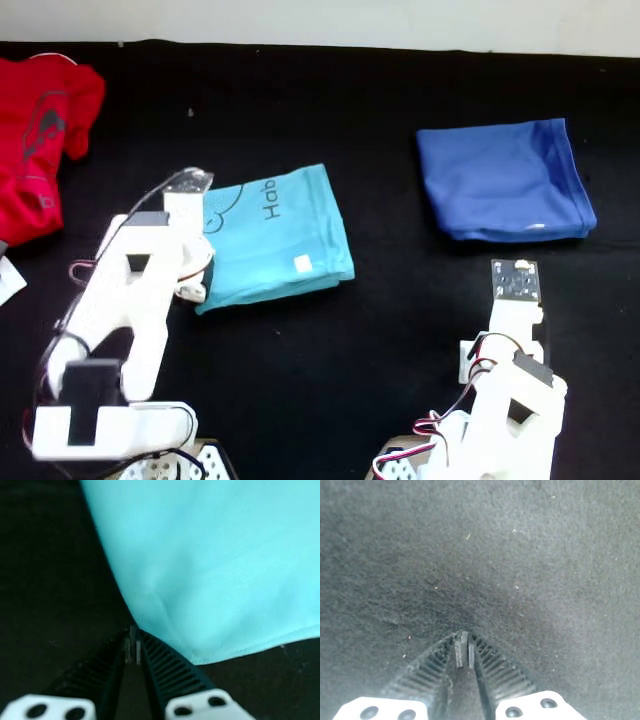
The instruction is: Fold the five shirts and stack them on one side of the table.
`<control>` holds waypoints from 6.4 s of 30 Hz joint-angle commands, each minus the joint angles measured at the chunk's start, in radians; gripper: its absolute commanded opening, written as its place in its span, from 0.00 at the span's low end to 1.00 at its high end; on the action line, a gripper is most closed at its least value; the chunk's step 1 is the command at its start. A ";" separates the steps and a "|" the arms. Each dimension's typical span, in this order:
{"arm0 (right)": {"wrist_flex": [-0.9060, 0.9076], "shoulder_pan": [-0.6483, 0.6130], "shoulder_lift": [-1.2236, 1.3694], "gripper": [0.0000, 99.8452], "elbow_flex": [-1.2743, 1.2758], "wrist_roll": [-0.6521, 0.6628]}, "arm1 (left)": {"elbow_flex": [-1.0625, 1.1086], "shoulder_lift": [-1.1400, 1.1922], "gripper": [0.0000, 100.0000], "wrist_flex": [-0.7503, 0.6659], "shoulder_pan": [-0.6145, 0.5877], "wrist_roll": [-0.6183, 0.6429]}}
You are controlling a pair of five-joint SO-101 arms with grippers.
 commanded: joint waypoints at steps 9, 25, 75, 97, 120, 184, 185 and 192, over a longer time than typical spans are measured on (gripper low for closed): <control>-0.033 -0.001 -0.001 0.01 0.030 0.006 | 0.305 -0.352 0.01 -0.150 -0.318 0.002; 0.487 -0.151 -0.110 0.01 -0.383 -0.126 | 0.584 -0.449 0.01 -0.450 -0.374 0.003; 0.955 -1.040 1.824 0.36 -2.476 -0.818 | 0.587 -0.444 0.01 -0.456 -0.358 -0.049; 1.095 -0.710 1.569 0.01 -2.471 -0.537 | 0.587 -0.444 0.01 -0.456 -0.358 -0.051; 0.983 -0.308 1.517 0.01 -2.246 -0.100 | 0.587 -0.444 0.01 -0.456 -0.358 -0.052; 0.872 -0.200 1.736 0.00 -2.984 -0.187 | 0.587 -0.444 0.01 -0.456 -0.358 -0.052; 0.854 -0.185 1.774 0.01 -2.990 -0.186 | 0.587 -0.444 0.01 -0.456 -0.358 -0.052; 0.697 -0.053 1.969 0.01 -2.993 -0.186 | 0.587 -0.444 0.01 -0.456 -0.358 -0.052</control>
